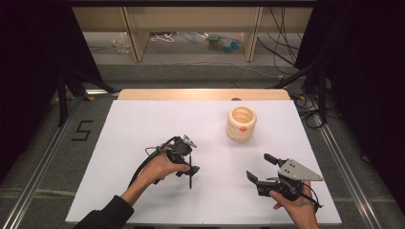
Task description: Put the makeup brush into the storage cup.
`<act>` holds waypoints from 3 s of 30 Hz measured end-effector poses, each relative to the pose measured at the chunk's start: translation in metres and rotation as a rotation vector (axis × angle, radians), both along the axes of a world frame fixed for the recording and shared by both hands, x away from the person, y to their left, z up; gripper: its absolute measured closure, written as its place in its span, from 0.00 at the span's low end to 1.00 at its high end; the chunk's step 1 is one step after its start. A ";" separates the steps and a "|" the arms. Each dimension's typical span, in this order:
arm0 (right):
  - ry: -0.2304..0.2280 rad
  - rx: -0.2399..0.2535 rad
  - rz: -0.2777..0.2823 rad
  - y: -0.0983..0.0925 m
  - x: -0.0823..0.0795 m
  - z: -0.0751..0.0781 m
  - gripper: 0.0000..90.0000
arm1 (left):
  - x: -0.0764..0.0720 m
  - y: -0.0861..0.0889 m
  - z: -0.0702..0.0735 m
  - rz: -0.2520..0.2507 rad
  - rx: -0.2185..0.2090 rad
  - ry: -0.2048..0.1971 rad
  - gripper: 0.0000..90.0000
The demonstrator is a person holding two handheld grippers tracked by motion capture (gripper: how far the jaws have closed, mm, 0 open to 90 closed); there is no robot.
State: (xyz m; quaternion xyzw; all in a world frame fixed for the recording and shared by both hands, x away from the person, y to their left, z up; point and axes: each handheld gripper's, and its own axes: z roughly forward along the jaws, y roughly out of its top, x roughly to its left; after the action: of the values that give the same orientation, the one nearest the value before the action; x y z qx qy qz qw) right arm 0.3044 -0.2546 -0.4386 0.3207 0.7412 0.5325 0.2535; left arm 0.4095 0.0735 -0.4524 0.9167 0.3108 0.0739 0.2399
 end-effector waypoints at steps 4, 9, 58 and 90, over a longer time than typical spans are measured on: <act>0.021 0.008 0.007 0.001 -0.001 -0.001 0.18 | 0.000 -0.005 -0.002 0.020 0.020 0.002 0.26; 0.004 -0.013 0.009 0.000 0.000 0.000 0.19 | 0.003 -0.012 -0.001 -0.005 0.056 0.035 0.26; -0.008 -0.016 0.026 0.003 0.001 -0.002 0.20 | 0.019 -0.017 -0.008 -0.060 0.189 0.148 0.78; 0.008 -0.030 0.026 0.004 -0.001 -0.002 0.20 | 0.020 -0.030 -0.006 -0.143 0.269 0.157 0.95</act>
State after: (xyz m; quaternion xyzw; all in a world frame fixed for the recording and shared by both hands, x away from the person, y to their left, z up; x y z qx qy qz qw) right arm 0.3037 -0.2503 -0.4404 0.3092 0.7542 0.5234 0.2482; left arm 0.4291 0.0438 -0.4580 0.9633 0.2498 0.0258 0.0946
